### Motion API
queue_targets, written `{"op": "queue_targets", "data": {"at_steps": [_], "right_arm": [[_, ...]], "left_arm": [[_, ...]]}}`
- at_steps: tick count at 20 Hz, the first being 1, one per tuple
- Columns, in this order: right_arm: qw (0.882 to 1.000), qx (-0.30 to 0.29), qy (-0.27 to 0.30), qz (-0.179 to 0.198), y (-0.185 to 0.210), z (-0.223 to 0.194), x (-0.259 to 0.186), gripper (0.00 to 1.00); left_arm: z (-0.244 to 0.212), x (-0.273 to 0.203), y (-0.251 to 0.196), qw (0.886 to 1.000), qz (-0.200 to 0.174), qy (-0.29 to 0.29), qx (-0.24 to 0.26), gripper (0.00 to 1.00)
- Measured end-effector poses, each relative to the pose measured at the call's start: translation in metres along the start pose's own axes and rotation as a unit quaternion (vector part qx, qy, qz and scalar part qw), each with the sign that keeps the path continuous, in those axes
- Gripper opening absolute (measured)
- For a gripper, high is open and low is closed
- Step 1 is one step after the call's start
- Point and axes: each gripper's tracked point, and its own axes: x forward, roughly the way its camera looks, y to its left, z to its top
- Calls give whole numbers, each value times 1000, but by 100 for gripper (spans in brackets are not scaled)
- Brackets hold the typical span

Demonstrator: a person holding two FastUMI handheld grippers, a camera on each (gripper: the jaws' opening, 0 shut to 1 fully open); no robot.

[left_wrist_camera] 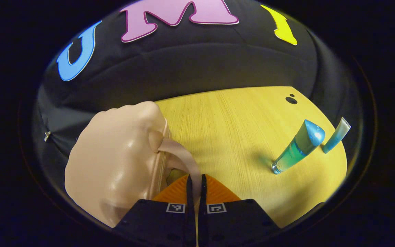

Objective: First open the suitcase, pack the skin care products into it, and then close the suitcase.

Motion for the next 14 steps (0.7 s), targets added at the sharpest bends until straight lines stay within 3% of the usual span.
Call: {"op": "queue_targets", "data": {"at_steps": [6, 9, 12, 14], "right_arm": [[1000, 3, 1, 20, 24, 1, -9, 97], [999, 1, -1, 32, 38, 3, -11, 97], [999, 3, -10, 41, 51, 11, -17, 97], [999, 0, -14, 50, 62, 14, -20, 97]], "left_arm": [[67, -59, 28, 995, -30, -60, -76, 7], [102, -99, 68, 991, -42, -79, -96, 7], [135, -131, 128, 990, -27, -109, -88, 7], [145, -149, 177, 992, 1, -118, -51, 7]]}}
